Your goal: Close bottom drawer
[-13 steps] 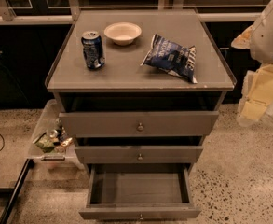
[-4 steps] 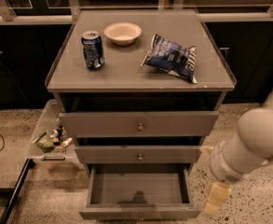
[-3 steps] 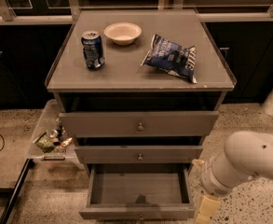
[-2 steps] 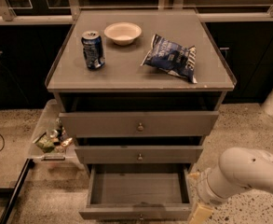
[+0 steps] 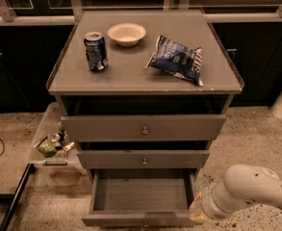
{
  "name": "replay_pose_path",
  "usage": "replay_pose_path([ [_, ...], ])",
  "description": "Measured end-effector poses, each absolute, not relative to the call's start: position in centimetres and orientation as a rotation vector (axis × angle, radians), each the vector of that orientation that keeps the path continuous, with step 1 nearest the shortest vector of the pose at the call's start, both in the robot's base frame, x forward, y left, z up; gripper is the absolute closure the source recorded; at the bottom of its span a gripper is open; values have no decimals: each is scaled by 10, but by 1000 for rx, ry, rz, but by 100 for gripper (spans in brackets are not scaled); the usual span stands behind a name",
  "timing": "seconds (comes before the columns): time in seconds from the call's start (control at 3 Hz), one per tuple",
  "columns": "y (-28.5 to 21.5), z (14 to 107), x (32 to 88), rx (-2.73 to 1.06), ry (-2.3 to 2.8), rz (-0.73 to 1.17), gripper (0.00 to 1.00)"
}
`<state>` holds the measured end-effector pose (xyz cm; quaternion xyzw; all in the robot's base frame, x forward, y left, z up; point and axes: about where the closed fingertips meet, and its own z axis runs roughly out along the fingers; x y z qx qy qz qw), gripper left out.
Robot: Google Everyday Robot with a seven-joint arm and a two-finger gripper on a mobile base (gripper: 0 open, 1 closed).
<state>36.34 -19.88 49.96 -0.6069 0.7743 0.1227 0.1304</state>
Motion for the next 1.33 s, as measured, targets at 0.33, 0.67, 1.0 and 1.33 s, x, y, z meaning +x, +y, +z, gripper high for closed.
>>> replay_pose_path([
  [0.33,-199,499,363,-1763,2249,356,89],
  [0.67,-198,494,362,-1765,2247,350,100],
  [1.0,-196,468,373,-1659,2173,366,100],
  [1.33,-201,429,391,-1592,2049,365,100],
])
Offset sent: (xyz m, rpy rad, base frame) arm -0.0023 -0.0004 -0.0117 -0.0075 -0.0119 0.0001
